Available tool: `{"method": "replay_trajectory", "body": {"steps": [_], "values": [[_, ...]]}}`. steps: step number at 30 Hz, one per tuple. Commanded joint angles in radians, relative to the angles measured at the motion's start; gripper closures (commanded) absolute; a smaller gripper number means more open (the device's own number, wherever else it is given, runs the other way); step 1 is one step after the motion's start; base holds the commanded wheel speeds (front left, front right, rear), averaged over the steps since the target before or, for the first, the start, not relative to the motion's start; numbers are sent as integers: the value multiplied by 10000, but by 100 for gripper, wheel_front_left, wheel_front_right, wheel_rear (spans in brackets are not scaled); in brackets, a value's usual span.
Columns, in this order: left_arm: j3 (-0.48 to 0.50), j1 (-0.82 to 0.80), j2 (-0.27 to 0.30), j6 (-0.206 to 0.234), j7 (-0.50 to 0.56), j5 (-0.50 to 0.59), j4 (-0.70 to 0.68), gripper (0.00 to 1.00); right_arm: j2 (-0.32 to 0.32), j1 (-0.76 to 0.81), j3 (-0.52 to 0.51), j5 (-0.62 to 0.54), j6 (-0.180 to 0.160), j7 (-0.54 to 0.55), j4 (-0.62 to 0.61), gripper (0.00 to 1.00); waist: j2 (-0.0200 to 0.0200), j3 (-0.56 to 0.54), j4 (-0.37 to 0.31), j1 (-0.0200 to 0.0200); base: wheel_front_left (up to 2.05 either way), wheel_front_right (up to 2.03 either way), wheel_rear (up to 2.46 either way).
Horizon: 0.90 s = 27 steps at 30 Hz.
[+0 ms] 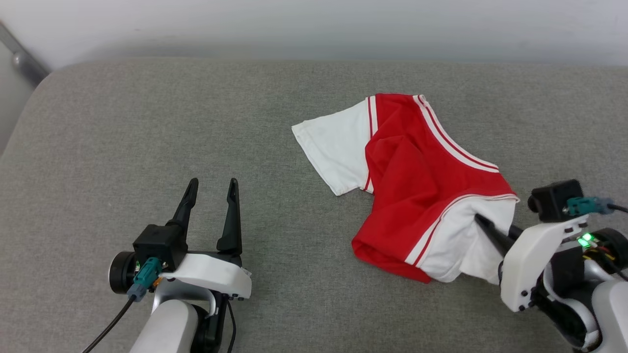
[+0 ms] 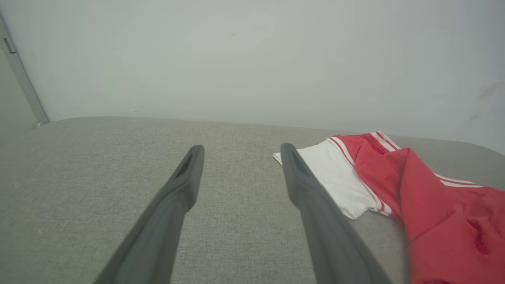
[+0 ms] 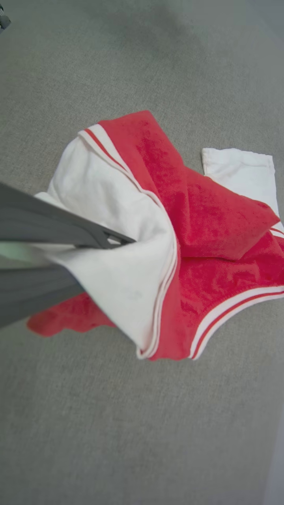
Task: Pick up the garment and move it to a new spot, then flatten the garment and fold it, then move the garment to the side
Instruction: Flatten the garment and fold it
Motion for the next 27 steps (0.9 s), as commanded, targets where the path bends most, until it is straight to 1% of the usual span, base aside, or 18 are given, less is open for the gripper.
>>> {"method": "replay_trajectory", "body": {"steps": [1, 6, 8, 9, 11, 13, 14, 16, 17, 18, 19, 22, 24, 27], "values": [[70, -33, -52, -42, -64, 92, 14, 0, -159, -246, -211, -43, -3, -73, -46, 100, 0, -50, -132, -1, 0, 0, 0], [173, -62, -136, -162, -47, 185, 40, 0, -347, -429, -1227, -163, -3, 77, 265, 100, 0, -30, -364, -1, 0, 0, 0], [209, -87, -153, -202, -48, 222, 72, 0, -339, -319, -1823, -19, -3, 159, 615, 100, 0, 23, -433, -1, 0, 0, 0], [217, -108, -168, -209, -48, 244, 97, 0, -447, -210, -2098, -112, -3, 187, 826, 100, 0, 50, -450, -1, 0, 0, 0], [243, -147, -198, -246, -48, 279, 109, 0, -240, -47, -2689, 92, -3, 207, 1263, 100, 0, 113, -487, -1, 0, 0, 0], [268, -144, -202, -278, -48, 299, 147, 0, -214, 159, -3285, 8, -3, 207, 1794, 100, 0, 175, -507, -1, 0, 0, 0], [283, -153, -208, -277, -48, 318, 160, 0, -41, 234, -3585, 104, -6, 176, 2067, 100, 0, 199, -515, -1, 0, 0, 0], [299, -169, -215, -298, -48, 356, 197, 0, 54, 391, -3942, -140, -3, 8, 2506, 100, 0, 239, -514, -1, 0, 0, 0], [319, -178, -214, -318, -48, 361, 203, 0, 228, 410, -4044, -130, -4, -127, 2717, 88, 0, 257, -522, -1, 0, 0, 0], [341, -178, -214, -328, -49, 357, 206, 0, 371, 445, -4060, -130, -3, -269, 2907, 53, 0, 268, -534, -1, 0, 0, 0], [363, -170, -212, -332, -49, 364, 208, 0, 428, 454, -4010, -166, -3, -473, 3025, 0, 0, 273, -554, -1, 0, 0, 0], [408, -138, -197, -336, -49, 381, 228, 0, 558, 389, -3903, -104, -1, -1009, 3158, 0, 0, 259, -593, -1, 0, 0, 0], [460, -95, -172, -351, -49, 383, 257, 0, 415, 359, -3751, -269, -3, -1775, 3068, 0, 0, 194, -629, -1, 0, 0, 0], [506, 40, -145, -340, -49, 398, 286, 0, 256, 347, -3855, -618, -3, -3148, 2893, 0, 0, 12, -684, -1, 0, 0, 0]]}}
